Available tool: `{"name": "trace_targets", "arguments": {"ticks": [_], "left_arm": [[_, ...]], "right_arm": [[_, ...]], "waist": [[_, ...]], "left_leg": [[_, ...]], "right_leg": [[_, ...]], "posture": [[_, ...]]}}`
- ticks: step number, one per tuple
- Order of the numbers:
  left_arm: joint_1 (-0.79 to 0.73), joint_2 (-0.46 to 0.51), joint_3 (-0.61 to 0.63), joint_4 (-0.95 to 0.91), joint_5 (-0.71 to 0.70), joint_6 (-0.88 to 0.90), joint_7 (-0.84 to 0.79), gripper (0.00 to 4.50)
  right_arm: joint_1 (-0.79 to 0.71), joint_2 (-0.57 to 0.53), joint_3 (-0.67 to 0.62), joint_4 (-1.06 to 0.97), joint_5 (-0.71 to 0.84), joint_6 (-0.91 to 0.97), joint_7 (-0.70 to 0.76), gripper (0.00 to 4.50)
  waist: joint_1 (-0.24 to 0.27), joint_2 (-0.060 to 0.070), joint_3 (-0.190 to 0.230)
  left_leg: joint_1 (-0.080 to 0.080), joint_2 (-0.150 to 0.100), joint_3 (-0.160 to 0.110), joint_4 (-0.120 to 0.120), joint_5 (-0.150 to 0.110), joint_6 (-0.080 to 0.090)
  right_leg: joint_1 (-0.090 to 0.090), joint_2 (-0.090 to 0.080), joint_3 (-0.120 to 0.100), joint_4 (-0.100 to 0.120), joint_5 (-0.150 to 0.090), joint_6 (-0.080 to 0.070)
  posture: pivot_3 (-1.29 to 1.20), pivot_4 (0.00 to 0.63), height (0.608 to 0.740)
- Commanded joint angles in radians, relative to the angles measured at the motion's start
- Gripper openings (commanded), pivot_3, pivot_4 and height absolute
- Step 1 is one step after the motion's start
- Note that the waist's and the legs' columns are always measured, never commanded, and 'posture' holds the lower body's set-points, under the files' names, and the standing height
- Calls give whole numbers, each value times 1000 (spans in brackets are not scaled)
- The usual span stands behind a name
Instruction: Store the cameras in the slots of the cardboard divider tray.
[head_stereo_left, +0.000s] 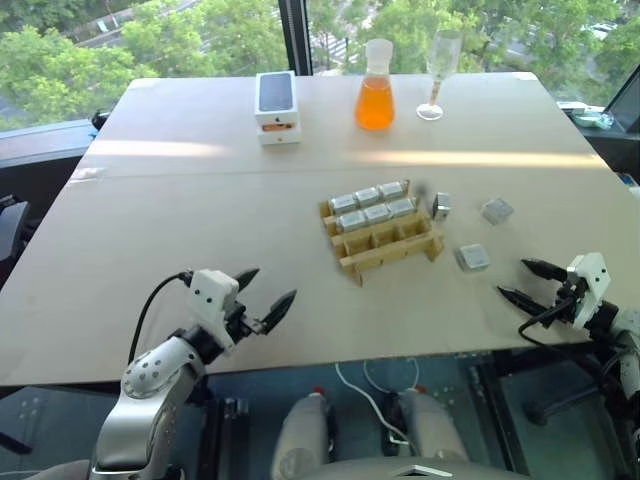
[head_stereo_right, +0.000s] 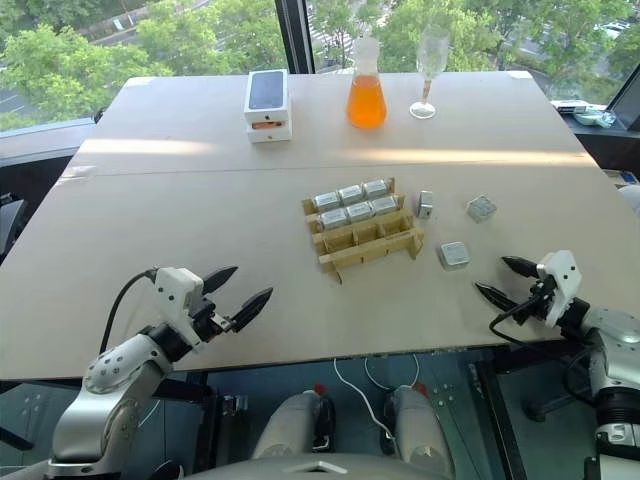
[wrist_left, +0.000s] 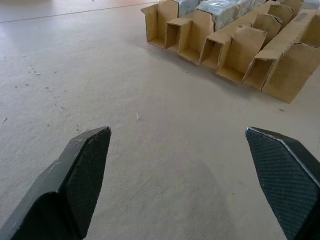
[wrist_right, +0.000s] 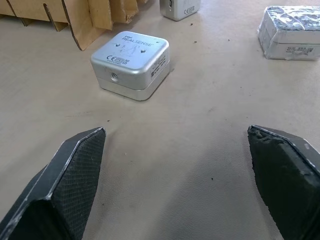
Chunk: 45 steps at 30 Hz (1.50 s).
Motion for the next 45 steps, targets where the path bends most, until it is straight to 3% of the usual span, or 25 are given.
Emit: {"name": "trace_targets", "arguments": {"ticks": [1,15,22,37,45], "left_arm": [[-13,0,18,-3,-19,-20,-5,4442],[-17,21,19,-7,-15,-21,-30,4442],[-74,54,74,-61,-176,32,-102,4442],[-190,419,-60,-194,-227,142,-446,4442],[-212,421,-61,-164,-221,140,-464,4442]], "right_arm": [[-6,-23,-26,-9,3,-25,9,4500],[33,-6,-19,-101,7,6,-12,4500],[99,63,-8,-308,24,136,-152,4500],[180,321,104,-560,-129,218,-572,4500],[171,361,120,-553,-161,206,-649,4500]], "waist": [[0,0,0],[0,0,0],[0,0,0],[-5,6,0],[-8,5,0]], "left_leg": [[0,0,0,0,0,0],[0,0,0,0,0,0],[0,1,0,0,0,0],[-1,1,0,-1,0,-1],[0,1,1,-1,0,-1]], "right_leg": [[0,0,0,0,0,0],[0,0,0,0,0,0],[0,0,0,0,0,0],[-2,1,1,0,0,0],[-2,1,2,0,0,0]], "posture": [[0,150,740],[0,150,740],[0,150,740],[0,150,740],[0,150,740]]}}
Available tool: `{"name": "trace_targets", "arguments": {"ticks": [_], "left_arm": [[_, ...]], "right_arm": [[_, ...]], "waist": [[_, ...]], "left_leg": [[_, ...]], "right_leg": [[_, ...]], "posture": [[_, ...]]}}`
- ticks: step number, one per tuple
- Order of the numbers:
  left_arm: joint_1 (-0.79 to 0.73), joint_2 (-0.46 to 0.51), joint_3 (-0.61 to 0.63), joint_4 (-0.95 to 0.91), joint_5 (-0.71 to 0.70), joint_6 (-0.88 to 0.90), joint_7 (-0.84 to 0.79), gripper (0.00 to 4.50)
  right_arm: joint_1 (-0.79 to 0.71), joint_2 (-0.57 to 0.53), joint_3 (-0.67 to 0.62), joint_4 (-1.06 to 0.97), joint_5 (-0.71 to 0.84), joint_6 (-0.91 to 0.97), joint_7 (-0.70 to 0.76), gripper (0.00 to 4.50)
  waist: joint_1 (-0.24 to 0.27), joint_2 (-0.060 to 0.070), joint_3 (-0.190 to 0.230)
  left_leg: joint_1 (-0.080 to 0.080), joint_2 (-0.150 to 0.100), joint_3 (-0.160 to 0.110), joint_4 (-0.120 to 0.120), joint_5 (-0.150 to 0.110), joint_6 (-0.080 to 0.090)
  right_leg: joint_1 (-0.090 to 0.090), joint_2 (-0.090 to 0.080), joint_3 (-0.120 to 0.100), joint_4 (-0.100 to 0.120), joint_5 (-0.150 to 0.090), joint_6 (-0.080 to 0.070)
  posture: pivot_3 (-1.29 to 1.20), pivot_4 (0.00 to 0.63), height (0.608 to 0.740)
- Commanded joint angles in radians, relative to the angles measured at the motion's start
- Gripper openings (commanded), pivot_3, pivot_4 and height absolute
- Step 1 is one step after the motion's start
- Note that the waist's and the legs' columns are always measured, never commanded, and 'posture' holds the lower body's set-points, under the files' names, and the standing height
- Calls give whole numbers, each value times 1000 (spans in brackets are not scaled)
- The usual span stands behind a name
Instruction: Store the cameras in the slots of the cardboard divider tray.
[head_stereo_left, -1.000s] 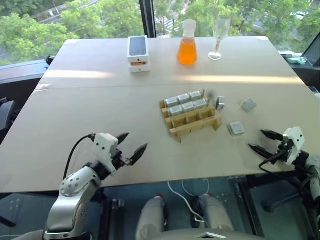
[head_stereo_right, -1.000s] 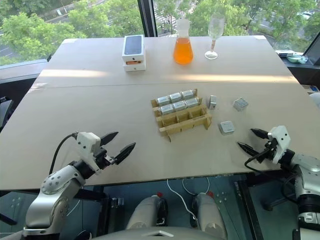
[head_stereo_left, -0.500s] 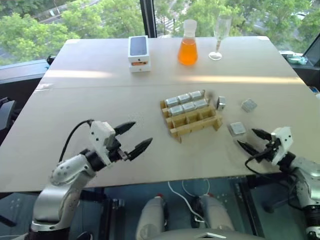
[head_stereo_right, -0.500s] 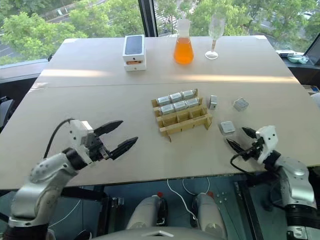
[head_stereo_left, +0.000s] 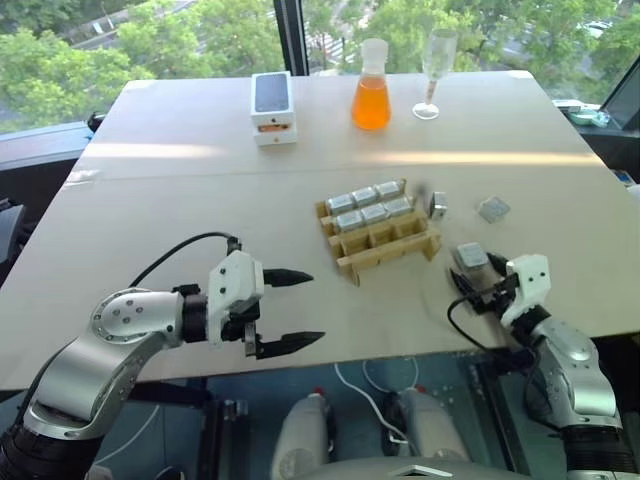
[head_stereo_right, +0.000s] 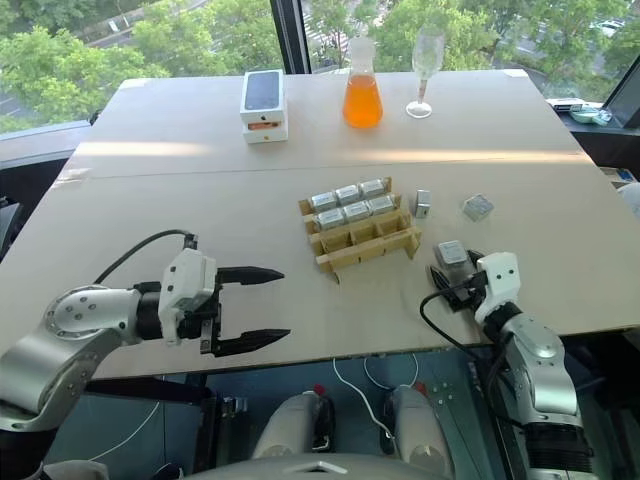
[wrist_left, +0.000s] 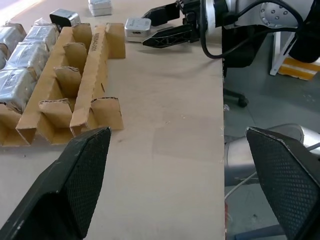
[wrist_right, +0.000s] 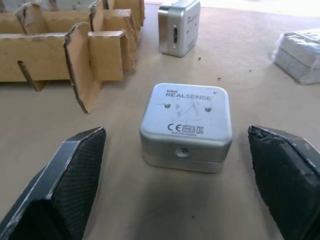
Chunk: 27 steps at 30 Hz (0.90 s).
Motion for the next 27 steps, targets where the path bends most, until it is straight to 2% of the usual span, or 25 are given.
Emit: {"name": "trace_targets", "arguments": {"ticks": [1,2,3,7,13,17,22,27], "left_arm": [[1,-9,13,6,-4,-21,-5,4442],[3,-11,14,13,2,-27,-6,4500],[5,-13,18,20,3,-31,-7,4500],[2,-20,26,28,-4,-35,-5,4500],[-45,-50,28,42,-48,-11,14,4500],[-118,-42,-26,79,-1,6,13,4500],[-310,-72,-78,167,-18,108,46,4500],[-465,-113,-124,257,-33,186,20,4500]], "right_arm": [[-5,22,13,-4,-15,-1,-42,4500],[-5,24,14,-3,-17,-3,-46,3996],[-2,25,15,-3,-21,-6,-49,3757],[-1,24,16,2,-26,-14,-55,1881],[-12,-24,10,25,-61,-91,-25,1806],[-55,-142,42,87,-206,-330,0,1806],[-152,-274,56,162,-272,-646,55,1806],[-278,-379,122,208,-340,-878,112,1806]], "waist": [[-2,0,0],[-3,0,0],[-4,0,0],[-6,0,0],[-8,0,0],[-4,1,1],[3,1,2],[2,1,3]], "left_leg": [[0,0,0,0,0,0],[0,0,0,0,0,0],[0,0,0,0,0,0],[0,0,0,0,0,0],[0,0,0,0,0,0],[0,-1,0,1,0,0],[-1,-2,0,0,0,0],[-1,-1,1,0,3,-4]], "right_leg": [[0,0,0,0,0,0],[0,0,0,0,0,0],[0,0,0,0,0,0],[0,0,0,0,0,0],[0,0,0,0,0,0],[0,-1,0,0,0,0],[-1,2,0,0,0,0],[-1,6,2,0,0,0]], "posture": [[0,150,740],[0,150,740],[0,150,740],[0,150,740],[0,150,740],[0,150,740],[0,150,740],[0,150,740]]}}
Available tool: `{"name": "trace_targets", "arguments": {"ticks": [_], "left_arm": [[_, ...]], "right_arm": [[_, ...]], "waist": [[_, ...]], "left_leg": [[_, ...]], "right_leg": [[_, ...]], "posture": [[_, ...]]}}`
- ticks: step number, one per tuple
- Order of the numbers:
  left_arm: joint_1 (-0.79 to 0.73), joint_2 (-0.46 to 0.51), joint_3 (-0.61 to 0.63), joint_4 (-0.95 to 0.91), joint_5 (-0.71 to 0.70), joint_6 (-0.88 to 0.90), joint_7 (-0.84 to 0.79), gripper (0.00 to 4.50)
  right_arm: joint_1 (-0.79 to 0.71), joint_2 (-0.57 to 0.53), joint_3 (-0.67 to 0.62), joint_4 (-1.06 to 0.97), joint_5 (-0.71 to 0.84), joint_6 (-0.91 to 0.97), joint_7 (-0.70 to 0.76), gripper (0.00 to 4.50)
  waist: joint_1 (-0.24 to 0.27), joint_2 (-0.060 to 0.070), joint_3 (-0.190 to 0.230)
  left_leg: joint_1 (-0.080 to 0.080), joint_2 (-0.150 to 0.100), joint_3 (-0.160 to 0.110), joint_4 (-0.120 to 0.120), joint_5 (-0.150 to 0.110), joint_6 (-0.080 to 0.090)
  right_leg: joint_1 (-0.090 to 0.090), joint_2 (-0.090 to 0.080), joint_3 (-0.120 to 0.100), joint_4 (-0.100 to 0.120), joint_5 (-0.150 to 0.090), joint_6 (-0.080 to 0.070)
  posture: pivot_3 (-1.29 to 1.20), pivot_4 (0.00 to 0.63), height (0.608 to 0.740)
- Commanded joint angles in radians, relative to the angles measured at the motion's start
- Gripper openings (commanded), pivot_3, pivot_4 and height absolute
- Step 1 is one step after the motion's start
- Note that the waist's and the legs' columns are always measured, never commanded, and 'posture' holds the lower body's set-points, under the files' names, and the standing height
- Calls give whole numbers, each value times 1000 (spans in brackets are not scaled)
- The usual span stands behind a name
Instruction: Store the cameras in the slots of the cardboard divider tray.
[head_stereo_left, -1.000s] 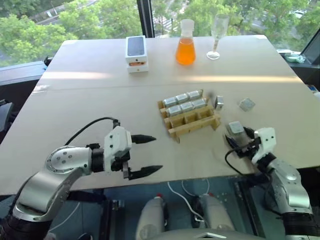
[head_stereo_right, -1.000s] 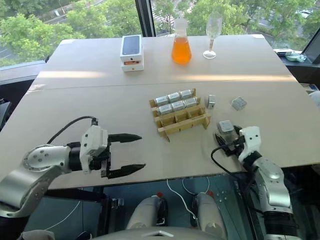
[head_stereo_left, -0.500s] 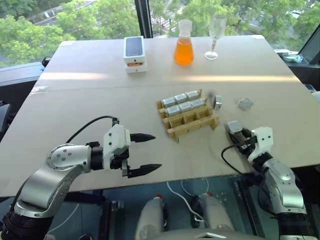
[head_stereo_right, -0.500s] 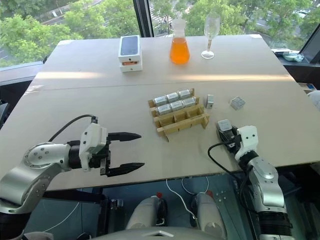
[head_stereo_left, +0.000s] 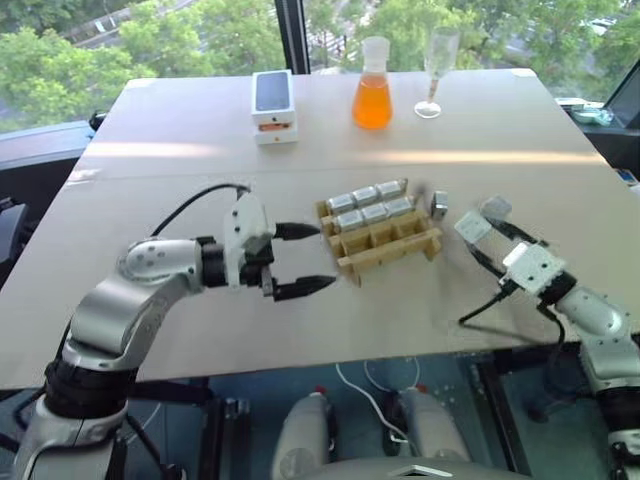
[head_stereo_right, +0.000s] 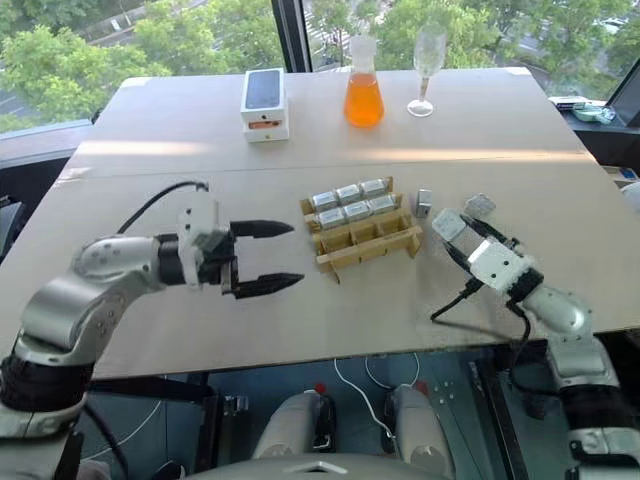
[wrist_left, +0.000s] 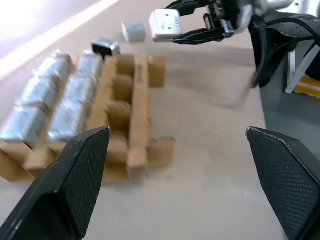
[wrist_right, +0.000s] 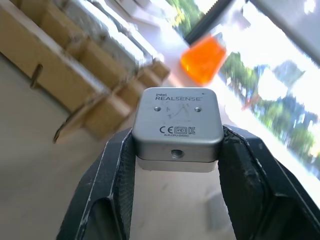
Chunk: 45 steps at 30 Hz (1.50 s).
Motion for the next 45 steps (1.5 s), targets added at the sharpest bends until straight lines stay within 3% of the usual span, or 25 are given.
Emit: {"name": "trace_targets", "arguments": {"ticks": [1,8,12,23,26,32,37,42,45], "left_arm": [[-95,-27,-36,48,-30,55,-24,4500],[-262,-103,-146,176,19,99,-68,4500],[-301,-119,-193,228,71,65,-103,4500],[-342,-145,-224,271,114,59,-159,4500],[-346,-144,-234,273,124,61,-182,3730],[-359,-162,-257,289,145,58,-214,865],[-364,-179,-267,305,167,48,-226,792],[-372,-196,-243,322,167,54,-221,792],[-376,-194,-229,338,177,41,-216,792]], "right_arm": [[-97,-59,56,2,-54,-182,43,1806],[-357,-59,280,14,-163,-320,152,1806],[-455,-30,339,44,-203,-330,155,1806],[-533,5,414,63,-257,-362,138,1806],[-527,3,419,48,-259,-351,137,1806],[-524,1,420,38,-268,-340,135,1806],[-506,-2,417,7,-261,-306,141,1806],[-458,-6,393,-34,-203,-235,135,4298],[-421,-15,358,-71,-123,-152,138,4500]], "waist": [[-2,-1,0],[-4,-3,2],[-4,-5,3],[0,-6,4],[0,-6,4],[0,-6,4],[0,-6,4],[-1,-6,4],[0,-6,4]], "left_leg": [[0,0,0,0,0,0],[0,1,3,1,1,-1],[0,0,6,2,1,-2],[-2,1,10,5,1,-2],[-2,1,10,6,1,-2],[-2,1,11,7,1,-2],[-2,1,12,7,1,-2],[-3,1,12,8,1,-2],[-2,1,12,8,1,-2]], "right_leg": [[0,0,1,0,0,0],[-2,1,3,1,0,0],[-4,0,6,5,0,0],[-8,-1,10,10,1,-1],[-9,-1,11,12,1,-1],[-9,0,11,13,1,-1],[-9,0,12,13,1,-1],[-10,0,12,13,1,-1],[-10,0,12,14,1,-1]], "posture": [[0,150,740],[0,150,740],[0,150,740],[0,150,740],[0,150,740],[0,150,740],[0,150,740],[0,150,740],[0,150,740]]}}
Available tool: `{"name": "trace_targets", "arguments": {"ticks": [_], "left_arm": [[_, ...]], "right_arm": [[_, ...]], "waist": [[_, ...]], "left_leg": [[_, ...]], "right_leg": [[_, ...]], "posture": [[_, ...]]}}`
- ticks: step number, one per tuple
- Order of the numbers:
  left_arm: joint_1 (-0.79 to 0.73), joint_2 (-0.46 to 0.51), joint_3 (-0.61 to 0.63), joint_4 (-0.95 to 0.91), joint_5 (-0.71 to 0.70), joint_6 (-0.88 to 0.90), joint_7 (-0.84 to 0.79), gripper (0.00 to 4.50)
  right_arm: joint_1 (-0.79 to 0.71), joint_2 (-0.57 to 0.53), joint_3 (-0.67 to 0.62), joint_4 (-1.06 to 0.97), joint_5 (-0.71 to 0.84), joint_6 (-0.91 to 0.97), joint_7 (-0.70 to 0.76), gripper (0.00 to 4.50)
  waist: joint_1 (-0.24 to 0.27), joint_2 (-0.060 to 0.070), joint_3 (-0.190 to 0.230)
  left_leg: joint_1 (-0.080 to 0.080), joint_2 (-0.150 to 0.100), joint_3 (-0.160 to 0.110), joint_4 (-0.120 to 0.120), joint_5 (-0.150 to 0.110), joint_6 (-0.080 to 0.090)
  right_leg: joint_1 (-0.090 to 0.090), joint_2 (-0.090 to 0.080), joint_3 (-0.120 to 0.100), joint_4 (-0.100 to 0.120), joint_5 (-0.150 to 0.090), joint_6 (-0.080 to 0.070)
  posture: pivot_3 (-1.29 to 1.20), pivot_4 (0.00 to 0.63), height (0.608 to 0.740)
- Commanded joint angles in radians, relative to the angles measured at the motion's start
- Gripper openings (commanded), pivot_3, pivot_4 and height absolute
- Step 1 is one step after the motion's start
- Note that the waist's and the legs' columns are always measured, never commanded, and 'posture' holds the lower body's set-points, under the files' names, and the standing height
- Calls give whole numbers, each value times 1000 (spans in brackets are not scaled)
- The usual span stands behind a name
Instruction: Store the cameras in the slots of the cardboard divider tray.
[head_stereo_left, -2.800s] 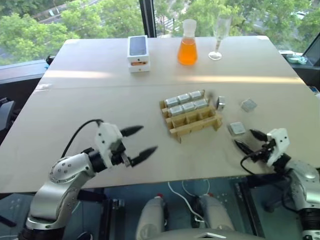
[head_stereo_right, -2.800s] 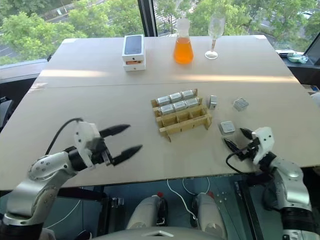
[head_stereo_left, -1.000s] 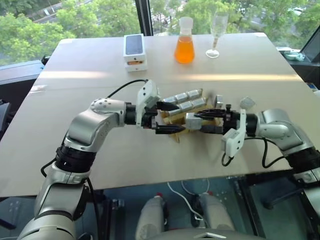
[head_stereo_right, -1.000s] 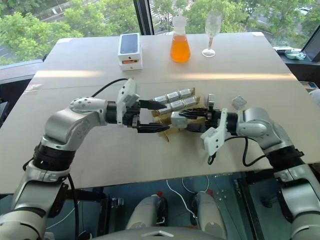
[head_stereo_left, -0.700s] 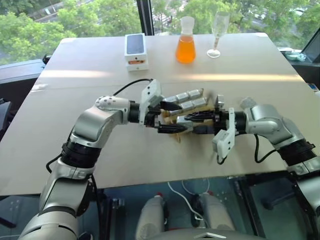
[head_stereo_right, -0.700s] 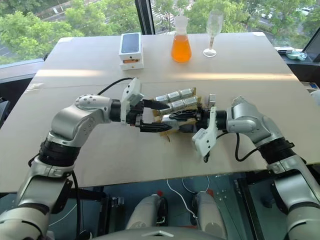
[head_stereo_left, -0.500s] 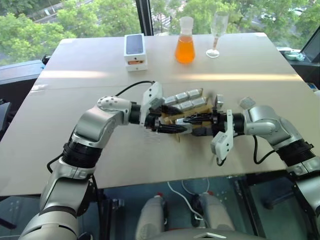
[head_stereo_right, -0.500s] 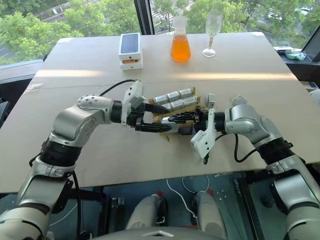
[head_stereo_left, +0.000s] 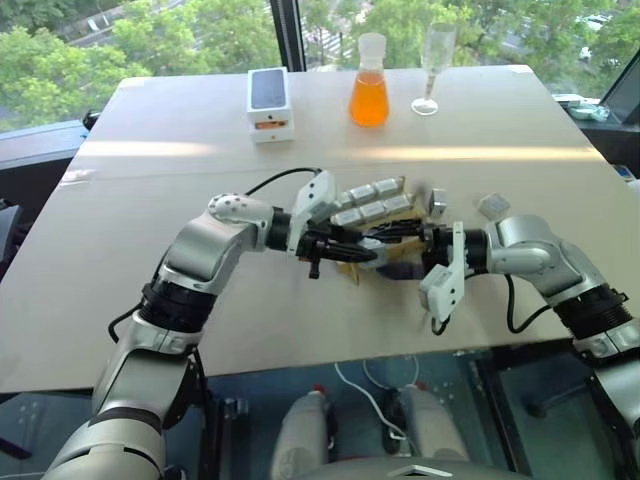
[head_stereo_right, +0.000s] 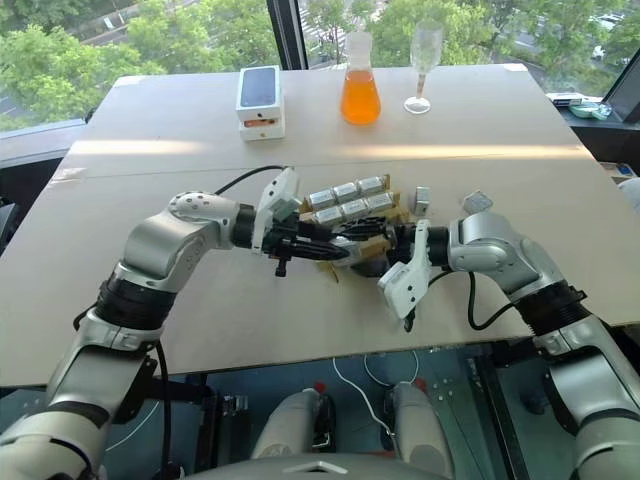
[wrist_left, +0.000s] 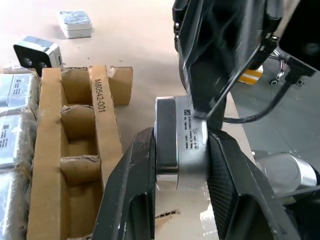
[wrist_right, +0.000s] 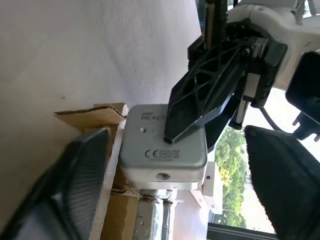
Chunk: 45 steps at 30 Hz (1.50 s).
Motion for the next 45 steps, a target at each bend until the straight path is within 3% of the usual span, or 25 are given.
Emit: {"name": "trace_targets", "arguments": {"ticks": [1,8,13,18,24,45], "left_arm": [[-32,5,38,18,6,-28,7,792],[-43,-14,49,88,42,-57,60,792],[-40,-32,46,105,68,-63,92,792],[-44,-33,48,125,80,-68,93,792],[-38,-46,38,135,103,-64,120,792],[-47,-66,-31,177,228,-105,144,792]], "right_arm": [[54,-33,-75,-87,163,131,11,4500],[393,-117,-197,-288,709,687,151,4500],[622,-28,-380,-315,1004,865,155,4500],[744,16,-472,-289,1041,810,320,4500],[791,49,-517,-269,1012,749,461,4500],[783,150,-562,-246,942,706,467,4500]], "waist": [[1,0,0],[4,-1,0],[1,-2,1],[3,-2,1],[4,-2,1],[4,-2,1]], "left_leg": [[0,0,0,0,0,0],[-1,0,-2,2,0,1],[-1,0,-4,3,0,1],[1,0,-4,3,-3,5],[1,1,-4,3,-3,5],[0,0,-4,4,-3,5]], "right_leg": [[0,0,0,0,0,0],[1,-4,-2,-1,2,-3],[2,-4,-4,0,0,0],[2,1,-3,1,0,2],[2,2,-3,1,0,2],[3,2,-3,1,0,1]], "posture": [[0,150,740],[0,150,740],[0,150,740],[0,150,740],[0,150,740],[0,150,740]]}}
